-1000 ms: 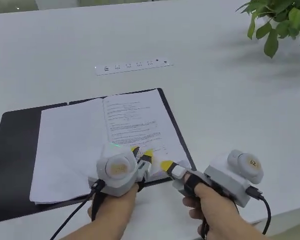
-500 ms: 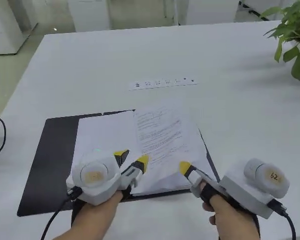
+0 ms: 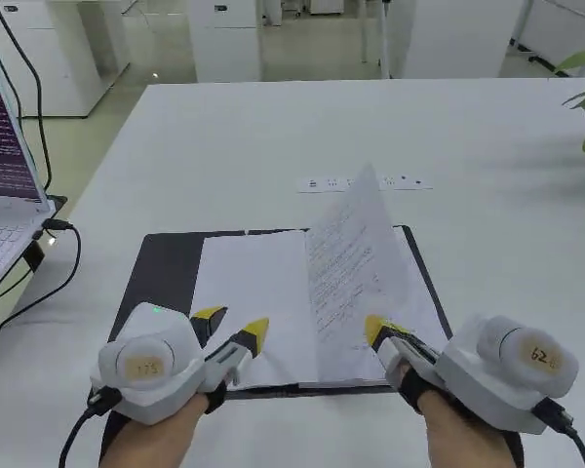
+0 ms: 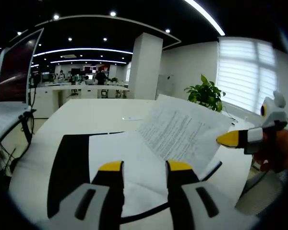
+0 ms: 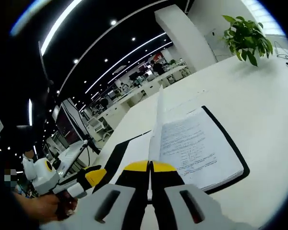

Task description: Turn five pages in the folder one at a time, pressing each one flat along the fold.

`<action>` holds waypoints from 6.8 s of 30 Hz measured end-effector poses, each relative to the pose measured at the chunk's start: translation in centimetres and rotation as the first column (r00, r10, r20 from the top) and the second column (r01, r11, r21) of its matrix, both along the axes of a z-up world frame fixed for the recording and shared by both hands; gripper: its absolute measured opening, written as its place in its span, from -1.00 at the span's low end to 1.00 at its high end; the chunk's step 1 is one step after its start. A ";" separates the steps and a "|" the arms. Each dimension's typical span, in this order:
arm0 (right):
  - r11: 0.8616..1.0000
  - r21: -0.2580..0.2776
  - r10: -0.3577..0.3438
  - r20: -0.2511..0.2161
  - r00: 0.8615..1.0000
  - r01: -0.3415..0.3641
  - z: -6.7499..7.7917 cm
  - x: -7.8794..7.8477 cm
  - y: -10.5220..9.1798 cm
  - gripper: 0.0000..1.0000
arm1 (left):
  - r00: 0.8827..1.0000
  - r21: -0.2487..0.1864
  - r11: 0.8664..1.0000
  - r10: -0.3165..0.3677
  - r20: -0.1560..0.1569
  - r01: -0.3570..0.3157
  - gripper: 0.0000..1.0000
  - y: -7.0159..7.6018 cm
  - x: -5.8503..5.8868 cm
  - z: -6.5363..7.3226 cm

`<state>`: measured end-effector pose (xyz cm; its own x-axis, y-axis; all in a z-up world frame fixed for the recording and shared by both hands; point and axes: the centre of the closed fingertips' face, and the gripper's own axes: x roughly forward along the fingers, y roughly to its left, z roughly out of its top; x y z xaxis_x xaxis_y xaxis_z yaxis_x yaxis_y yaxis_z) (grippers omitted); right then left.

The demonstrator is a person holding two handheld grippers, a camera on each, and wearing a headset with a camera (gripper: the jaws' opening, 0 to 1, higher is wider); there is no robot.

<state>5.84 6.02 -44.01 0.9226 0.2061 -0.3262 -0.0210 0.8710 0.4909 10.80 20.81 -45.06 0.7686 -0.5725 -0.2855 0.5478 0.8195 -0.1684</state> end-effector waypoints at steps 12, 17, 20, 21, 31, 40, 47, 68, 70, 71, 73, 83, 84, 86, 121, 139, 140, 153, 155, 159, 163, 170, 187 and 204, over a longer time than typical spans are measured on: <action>0.977 -0.195 0.089 0.030 0.996 -0.081 0.6 0.5 2.1 -1.00 | 0.998 -0.011 0.998 0.062 0.016 -0.062 -0.33 3.9 -0.5 1.2; 0.967 -0.232 0.120 0.028 0.992 -0.110 0.5 0.7 3.0 -1.00 | 0.997 -0.015 0.997 0.075 0.016 -0.075 -0.31 4.8 -0.7 1.5; 0.956 -0.256 0.153 0.021 0.988 -0.143 0.2 0.8 4.1 -1.00 | 0.997 -0.013 0.997 0.078 0.017 -0.078 -0.29 5.4 -0.7 1.7; 0.953 -0.261 0.160 0.018 0.987 -0.150 0.1 0.9 4.4 -1.00 | 0.997 -0.007 0.997 0.079 0.019 -0.079 -0.29 5.6 -0.7 1.7; 0.913 -0.317 0.253 -0.050 0.966 -0.256 -1.6 1.2 7.6 -1.00 | 0.997 -0.003 0.997 0.080 0.003 -0.080 -0.25 7.0 -1.3 2.2; 0.882 -0.348 0.309 -0.080 0.948 -0.317 -2.6 1.5 9.9 -1.00 | 0.995 -0.010 0.995 0.100 -0.015 -0.100 -0.25 8.3 -1.8 2.2; 0.848 -0.374 0.357 -0.121 0.926 -0.376 -3.9 1.9 11.5 -1.00 | 0.992 -0.016 0.992 0.121 -0.031 -0.121 -0.26 9.3 -2.1 2.0; 0.676 -0.482 0.494 -0.264 0.828 -0.557 -8.6 2.7 16.4 -1.00 | 0.984 0.002 0.988 0.155 -0.091 -0.156 -0.27 11.6 -3.7 0.3; 0.657 -0.499 0.501 -0.273 0.821 -0.566 -9.0 2.8 16.8 -1.00 | 0.984 0.000 0.988 0.154 -0.094 -0.155 -0.27 11.6 -3.8 0.2; 0.654 -0.497 0.501 -0.280 0.819 -0.570 -9.2 2.8 16.9 -1.00 | 0.983 0.001 0.988 0.153 -0.099 -0.154 -0.28 11.5 -3.9 0.0; 0.638 -0.506 0.503 -0.296 0.812 -0.580 -9.7 2.9 17.1 -1.00 | 0.983 0.001 0.988 0.151 -0.105 -0.152 -0.28 11.5 -4.0 -0.1; 0.621 -0.490 0.506 -0.345 0.791 -0.611 -11.6 2.7 17.3 -0.95 | 0.981 0.019 0.989 0.145 -0.131 -0.144 -0.29 11.4 -4.2 -1.0; 0.631 -0.476 0.511 -0.339 0.790 -0.612 -11.6 2.6 17.5 -0.92 | 0.980 0.024 0.989 0.146 -0.133 -0.144 -0.29 11.4 -4.2 -1.1; 0.633 -0.470 0.518 -0.334 0.788 -0.615 -11.7 2.5 17.7 -0.87 | 0.981 0.027 0.990 0.140 -0.136 -0.138 -0.29 11.2 -4.1 -1.2; 0.914 -0.273 0.287 -0.090 0.954 -0.301 -6.8 4.5 6.5 -0.92 | 0.985 0.214 0.973 -0.052 -0.164 0.087 -0.35 3.2 0.3 -9.2; 0.930 -0.234 0.273 -0.074 0.959 -0.283 -7.0 8.5 5.6 -1.00 | 0.986 0.241 0.969 -0.011 -0.166 0.051 -0.38 4.1 0.2 -10.4; 0.930 -0.238 0.268 -0.076 0.960 -0.279 -7.1 8.8 5.6 -1.00 | 0.987 0.237 0.970 -0.009 -0.161 0.047 -0.38 4.1 0.2 -10.4; 0.931 -0.241 0.263 -0.078 0.962 -0.274 -8.3 11.9 4.7 -1.00 | 0.991 0.228 0.973 -0.006 -0.137 0.037 -0.37 4.1 0.2 -10.5; 0.928 -0.249 0.263 -0.086 0.961 -0.276 -8.8 12.5 4.5 -1.00 | 0.991 0.224 0.974 -0.004 -0.136 0.034 -0.37 4.0 0.2 -10.5; 0.929 -0.248 0.260 -0.096 0.961 -0.276 -9.6 13.3 4.0 -1.00 | 0.991 0.217 0.976 0.000 -0.136 0.030 -0.37 4.0 0.3 -10.5; 0.923 -0.253 0.272 -0.103 0.957 -0.289 -10.1 14.3 4.1 -1.00 | 0.991 0.210 0.977 0.001 -0.132 0.027 -0.38 4.1 0.3 -10.5; 0.932 -0.238 0.261 -0.084 0.962 -0.273 -10.0 16.0 4.0 -1.00 | 0.992 0.201 0.979 0.002 -0.128 0.024 -0.42 4.2 0.5 -10.6; 0.942 -0.236 0.229 -0.064 0.971 -0.238 -9.5 19.4 3.5 -1.00 | 0.993 0.191 0.982 0.012 -0.117 0.011 -0.45 4.4 0.5 -10.6; 0.935 -0.270 0.221 -0.063 0.973 -0.229 -10.0 23.9 3.0 -1.00 | 0.994 0.191 0.982 0.009 -0.111 0.013 -0.44 4.3 0.5 -10.6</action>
<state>29.74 8.98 -53.97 0.8509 0.3059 -0.4271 -0.2204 0.9458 0.2383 11.31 25.15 -55.62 0.7250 -0.5007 -0.4730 0.5362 0.8413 -0.0688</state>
